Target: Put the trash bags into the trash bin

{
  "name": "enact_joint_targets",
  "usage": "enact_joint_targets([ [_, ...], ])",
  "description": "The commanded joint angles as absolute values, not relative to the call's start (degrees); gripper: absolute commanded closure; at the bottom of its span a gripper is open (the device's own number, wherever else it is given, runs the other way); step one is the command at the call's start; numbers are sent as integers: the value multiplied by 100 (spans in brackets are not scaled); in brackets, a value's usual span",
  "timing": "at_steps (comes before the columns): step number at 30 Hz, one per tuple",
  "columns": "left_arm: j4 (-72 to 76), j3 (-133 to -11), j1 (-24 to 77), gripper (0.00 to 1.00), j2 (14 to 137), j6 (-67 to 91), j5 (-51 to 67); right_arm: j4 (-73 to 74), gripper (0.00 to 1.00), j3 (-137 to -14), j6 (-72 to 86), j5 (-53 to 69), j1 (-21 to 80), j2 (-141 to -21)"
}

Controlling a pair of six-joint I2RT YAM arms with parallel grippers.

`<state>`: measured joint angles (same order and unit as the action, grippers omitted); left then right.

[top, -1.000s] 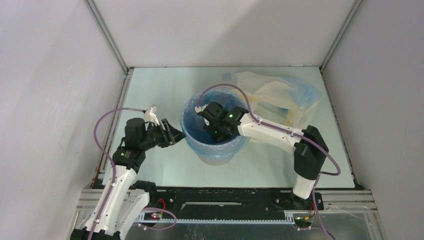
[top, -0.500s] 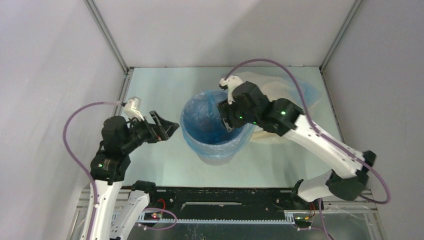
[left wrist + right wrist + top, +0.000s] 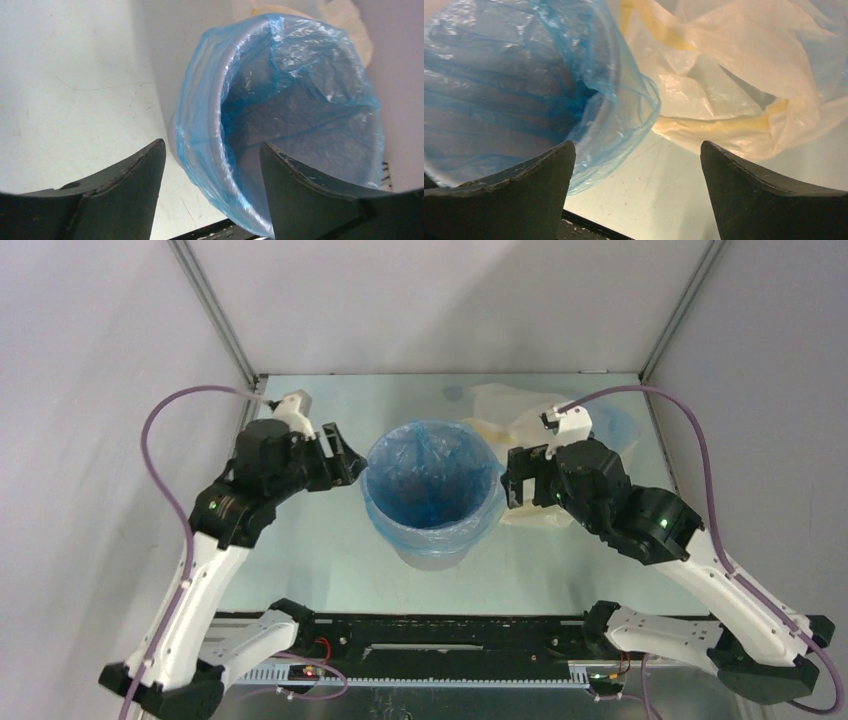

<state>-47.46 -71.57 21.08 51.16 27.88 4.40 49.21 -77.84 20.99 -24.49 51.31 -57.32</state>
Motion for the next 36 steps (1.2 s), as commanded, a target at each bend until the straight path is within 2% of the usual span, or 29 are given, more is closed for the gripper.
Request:
enact_joint_targets([
  [1, -4904, -7604, 2550, 27, 5650, 2575, -586, 4503, 3, -7355, 2354, -2953, 5014, -5274],
  [11, -5037, -8167, 3003, 45, 6764, 2273, -972, 4310, 4, -7026, 2145, -2870, 4900, -5089],
  [17, -5012, -8227, 3014, 48, 7078, 2171, -945, 4196, 4, -6910, 2064, -2963, 4881, -5023],
  [20, -4968, -8287, 3015, 62, 7184, 2110, -989, 4111, 4, -6874, 2020, -2945, 4834, -5036],
  [21, -4970, -8341, 3012, 71, 7226, 2062, -1012, 4114, 4, -6873, 2015, -2943, 4815, -5066],
  [24, -4987, -8563, 3004, 91, 7443, 1967, -1092, 4121, 4, -6872, 1989, -2938, 4761, -5130],
  [26, -4993, -8735, 2987, 98, 7571, 1893, -1131, 4124, 4, -6870, 1947, -2910, 4723, -5164],
  [36, -4618, -9322, 2038, 100, 8110, 1775, -1008, 3973, 4, -6720, 1925, -2820, 4541, -5322],
])
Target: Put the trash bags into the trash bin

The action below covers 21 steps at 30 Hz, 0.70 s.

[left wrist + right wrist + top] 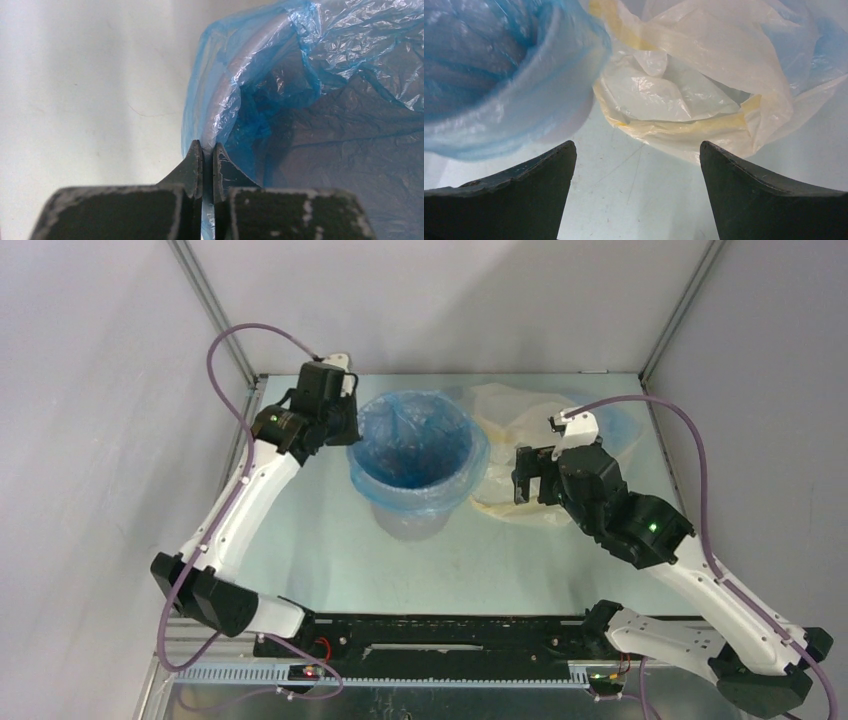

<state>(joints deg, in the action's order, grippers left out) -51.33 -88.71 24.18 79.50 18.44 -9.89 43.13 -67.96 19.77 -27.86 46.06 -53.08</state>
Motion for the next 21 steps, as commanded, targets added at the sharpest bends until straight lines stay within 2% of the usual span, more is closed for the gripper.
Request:
enact_joint_targets([
  [1, -4565, -9385, 1966, 100, 8191, 1775, -984, 3954, 4, -6697, 1936, -2835, 4524, -5321],
  [9, -3970, -9998, 1688, 100, 9179, 2007, -424, 3586, 4, -6231, 1973, -3107, 4262, -5177],
  [13, -3973, -10561, 1688, 100, 9748, 2184, -183, 3398, 5, -5817, 2108, -2734, 3495, -4991],
  [14, -3975, -10649, 1688, 97, 9864, 2209, -148, 3287, 5, -5655, 2168, -2545, 3293, -4894],
  [21, -3957, -10691, 1688, 59, 9658, 2299, -122, 1528, 3, -3761, 1957, -1854, 2309, -3585],
])
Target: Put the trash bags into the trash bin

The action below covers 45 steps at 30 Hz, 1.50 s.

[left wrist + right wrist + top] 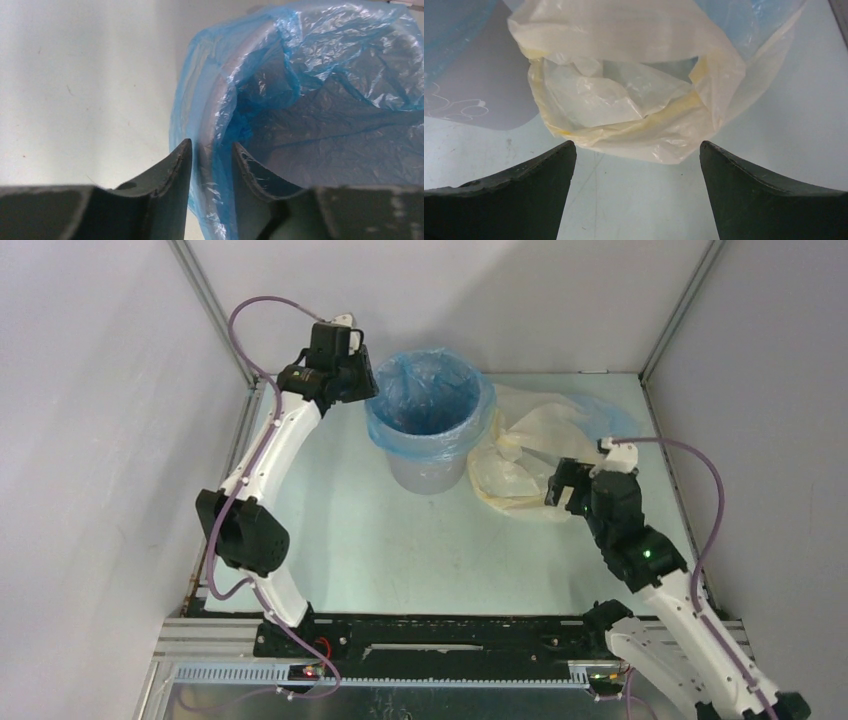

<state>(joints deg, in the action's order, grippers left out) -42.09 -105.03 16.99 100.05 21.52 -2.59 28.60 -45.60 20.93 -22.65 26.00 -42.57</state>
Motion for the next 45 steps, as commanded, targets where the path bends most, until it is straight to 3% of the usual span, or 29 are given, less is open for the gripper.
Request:
enact_joint_targets([
  [1, -3955, -10631, 1690, 54, 9541, 2288, -142, 1284, 3, -3503, 1854, -1797, 2266, -3419],
  [5, -3835, -10184, 1692, 27, 8864, 2289, -249, 547, 3, -2639, 1418, -1599, 2233, -2884],
  [10, -3395, -9148, 1688, 1, 7679, 2339, -498, 242, 5, -2185, 1235, -2201, 2217, -2663],
  [18, -1801, -6140, 1687, 0, 5321, 2203, -1468, -648, 3, -1749, 436, -2463, 2076, -2587],
  [25, -69, -3603, 1689, 0, 3877, 1619, -2114, -2530, 0, -609, -338, -1615, 1652, -2802],
  [28, 508, -3106, 1688, 0, 3794, 1325, -2432, -3754, 0, -159, -311, -1581, 1449, -3417],
  [38, 2363, -1885, 1630, 0, 4299, 97, -3010, -5816, 4, -377, 95, -486, 379, -5964],
  [45, 3321, -1480, 992, 0, 4960, 109, -2449, -7329, 9, -464, 77, -611, 295, -7684],
])
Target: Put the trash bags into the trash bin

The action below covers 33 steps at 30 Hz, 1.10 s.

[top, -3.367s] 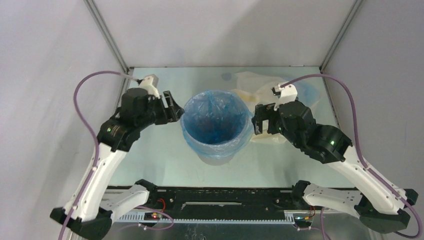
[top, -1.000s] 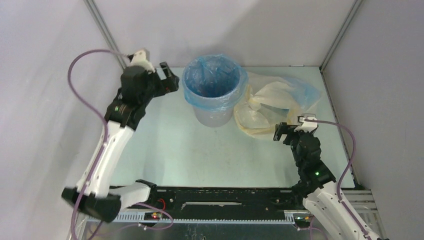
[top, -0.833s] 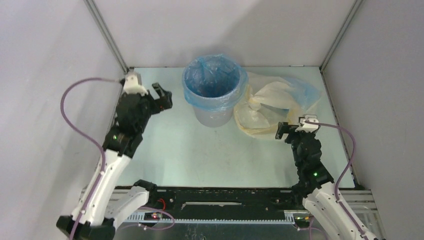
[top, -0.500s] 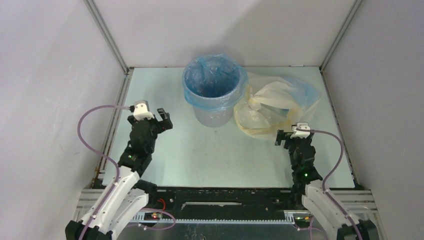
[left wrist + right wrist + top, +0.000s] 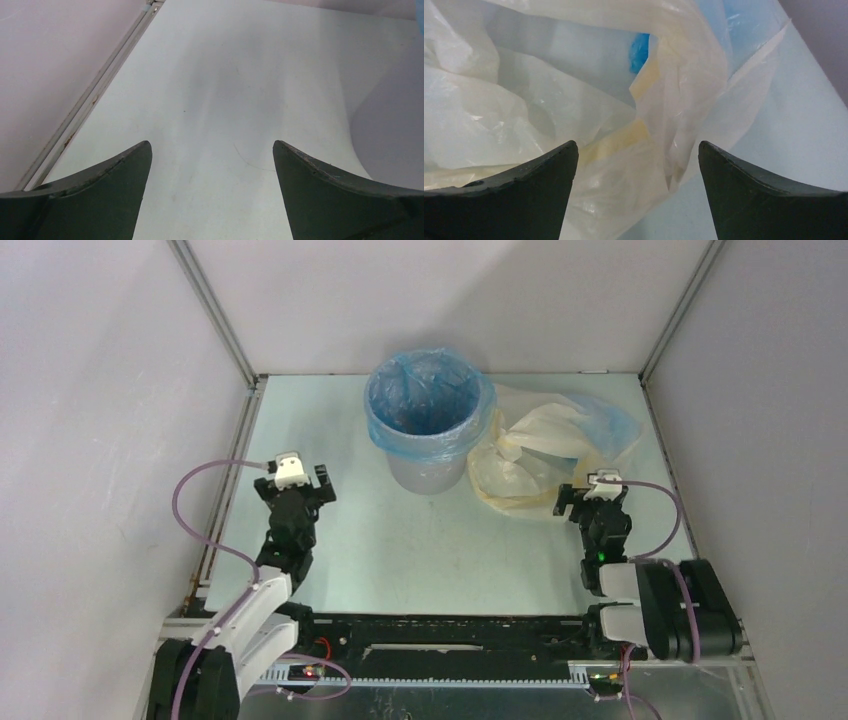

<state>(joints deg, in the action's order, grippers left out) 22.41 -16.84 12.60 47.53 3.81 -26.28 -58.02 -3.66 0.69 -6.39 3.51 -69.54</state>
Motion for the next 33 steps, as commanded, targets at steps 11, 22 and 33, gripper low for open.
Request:
enact_joint_targets([
  [11, 4605, -1301, 532, 0, 6119, -238, -1798, -5769, 0, -1325, 166, -451, 133, -7756],
  [22, 5891, -1153, 29, 0, 7086, -165, -1182, -5749, 0, -1337, 173, -421, 127, -7761],
  [33, 6225, -1030, -176, 0, 7212, -29, -1197, -5752, 0, -1338, 176, -409, 115, -7762],
])
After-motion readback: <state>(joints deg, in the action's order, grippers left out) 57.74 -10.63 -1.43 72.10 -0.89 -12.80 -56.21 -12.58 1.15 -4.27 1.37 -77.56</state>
